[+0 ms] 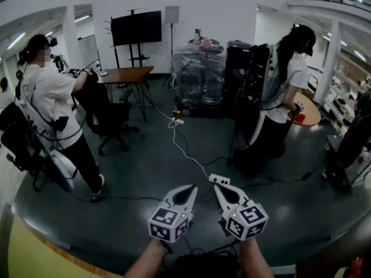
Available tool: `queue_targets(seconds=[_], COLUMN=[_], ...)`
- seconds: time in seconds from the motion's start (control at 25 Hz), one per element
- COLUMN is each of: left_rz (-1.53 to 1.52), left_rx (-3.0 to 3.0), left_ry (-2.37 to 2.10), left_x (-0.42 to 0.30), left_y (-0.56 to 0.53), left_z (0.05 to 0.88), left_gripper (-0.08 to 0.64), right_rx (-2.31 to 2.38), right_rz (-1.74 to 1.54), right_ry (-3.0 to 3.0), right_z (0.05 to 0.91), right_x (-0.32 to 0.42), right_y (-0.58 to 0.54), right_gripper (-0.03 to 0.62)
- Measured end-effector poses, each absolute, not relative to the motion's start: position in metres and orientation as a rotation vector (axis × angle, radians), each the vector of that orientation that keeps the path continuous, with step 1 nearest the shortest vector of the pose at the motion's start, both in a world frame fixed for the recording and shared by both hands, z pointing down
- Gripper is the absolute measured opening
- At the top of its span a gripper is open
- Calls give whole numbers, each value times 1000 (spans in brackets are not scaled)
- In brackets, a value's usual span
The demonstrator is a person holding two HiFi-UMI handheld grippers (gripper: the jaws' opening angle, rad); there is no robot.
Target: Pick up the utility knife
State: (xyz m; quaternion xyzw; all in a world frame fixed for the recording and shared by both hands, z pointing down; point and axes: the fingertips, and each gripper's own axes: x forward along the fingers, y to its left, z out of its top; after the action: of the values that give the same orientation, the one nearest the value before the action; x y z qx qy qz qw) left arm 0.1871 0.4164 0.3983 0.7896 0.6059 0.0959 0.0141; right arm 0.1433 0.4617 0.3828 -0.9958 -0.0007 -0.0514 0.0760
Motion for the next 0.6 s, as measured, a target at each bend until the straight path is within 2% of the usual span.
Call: queue_targets(seconds=[0.6], left_rz=[283], left_rx=[2442], left_ry=[1890], left_x=[217], left_y=[411], left_z=[391], left_gripper=[8], right_rx=[-2976], right_rz=[-110], right_ry=[-32], right_z=[369], right_x=[175], right_y=[459], right_gripper=[10])
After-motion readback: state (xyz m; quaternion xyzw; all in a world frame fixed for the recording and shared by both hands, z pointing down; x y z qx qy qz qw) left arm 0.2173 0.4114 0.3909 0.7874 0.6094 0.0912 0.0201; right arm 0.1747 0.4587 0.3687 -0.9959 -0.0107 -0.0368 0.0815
